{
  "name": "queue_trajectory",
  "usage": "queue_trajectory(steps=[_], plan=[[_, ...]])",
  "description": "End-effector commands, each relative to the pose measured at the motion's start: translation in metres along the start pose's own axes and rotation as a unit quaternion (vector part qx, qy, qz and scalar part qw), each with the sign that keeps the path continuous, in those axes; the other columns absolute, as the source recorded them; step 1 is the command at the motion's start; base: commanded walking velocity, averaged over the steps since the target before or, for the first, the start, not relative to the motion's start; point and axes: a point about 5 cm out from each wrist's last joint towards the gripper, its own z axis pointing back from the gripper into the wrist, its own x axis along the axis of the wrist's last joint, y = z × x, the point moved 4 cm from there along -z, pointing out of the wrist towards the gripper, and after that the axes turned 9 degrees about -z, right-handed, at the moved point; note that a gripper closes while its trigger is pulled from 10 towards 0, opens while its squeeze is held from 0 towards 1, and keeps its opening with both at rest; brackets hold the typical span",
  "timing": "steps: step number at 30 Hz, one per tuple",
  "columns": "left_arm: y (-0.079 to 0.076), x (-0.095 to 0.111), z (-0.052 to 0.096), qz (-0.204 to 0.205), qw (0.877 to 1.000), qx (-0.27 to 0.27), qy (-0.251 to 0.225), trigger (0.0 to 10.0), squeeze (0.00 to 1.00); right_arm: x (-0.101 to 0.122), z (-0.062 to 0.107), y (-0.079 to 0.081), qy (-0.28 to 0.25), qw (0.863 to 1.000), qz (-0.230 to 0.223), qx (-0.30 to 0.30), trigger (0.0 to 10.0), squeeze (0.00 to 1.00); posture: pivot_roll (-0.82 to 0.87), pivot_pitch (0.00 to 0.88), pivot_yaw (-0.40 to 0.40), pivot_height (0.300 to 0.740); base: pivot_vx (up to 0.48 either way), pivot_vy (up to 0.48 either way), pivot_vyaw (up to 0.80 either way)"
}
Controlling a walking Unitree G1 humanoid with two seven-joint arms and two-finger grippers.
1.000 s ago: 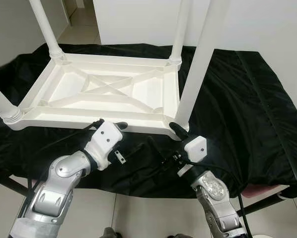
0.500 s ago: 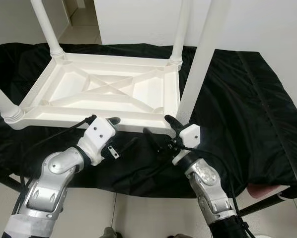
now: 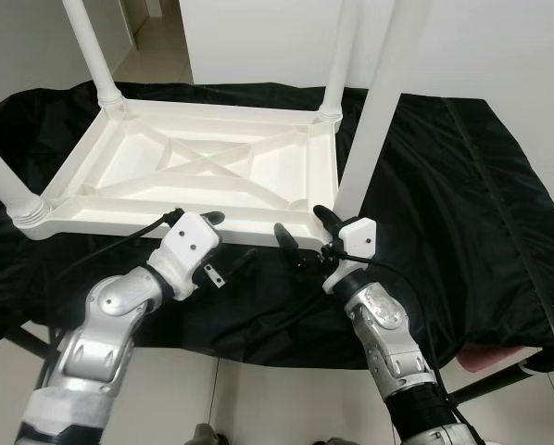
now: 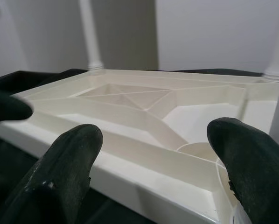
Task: Building children table
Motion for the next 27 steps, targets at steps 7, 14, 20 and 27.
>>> queue_trajectory(steps=[7, 14, 20, 27], plan=[[0.022, -0.014, -0.013, -0.025, 0.987, 0.146, 0.058, 10.0, 0.00, 0.000, 0.006, -0.040, -0.006, 0.994, 0.007, -0.107, 10.0, 0.00, -0.09, 0.096, 0.047, 0.740, 0.000, 0.000, 0.00], [0.024, -0.019, -0.023, -0.042, 0.983, 0.161, 0.083, 10.0, 0.00, 0.003, 0.013, -0.071, -0.013, 0.982, 0.012, -0.187, 10.0, 0.00, -0.10, 0.108, 0.059, 0.740, 0.000, 0.000, 0.00], [0.026, -0.023, -0.024, -0.052, 0.980, 0.168, 0.095, 10.0, 0.00, 0.010, 0.019, -0.090, -0.017, 0.977, 0.026, -0.212, 10.0, 0.00, -0.11, 0.112, 0.066, 0.740, 0.000, 0.000, 0.00], [0.032, -0.028, -0.028, -0.060, 0.976, 0.176, 0.112, 10.0, 0.00, 0.019, 0.024, -0.112, -0.020, 0.972, 0.046, -0.231, 10.0, 0.00, -0.11, 0.114, 0.069, 0.740, 0.000, 0.000, 0.00]])
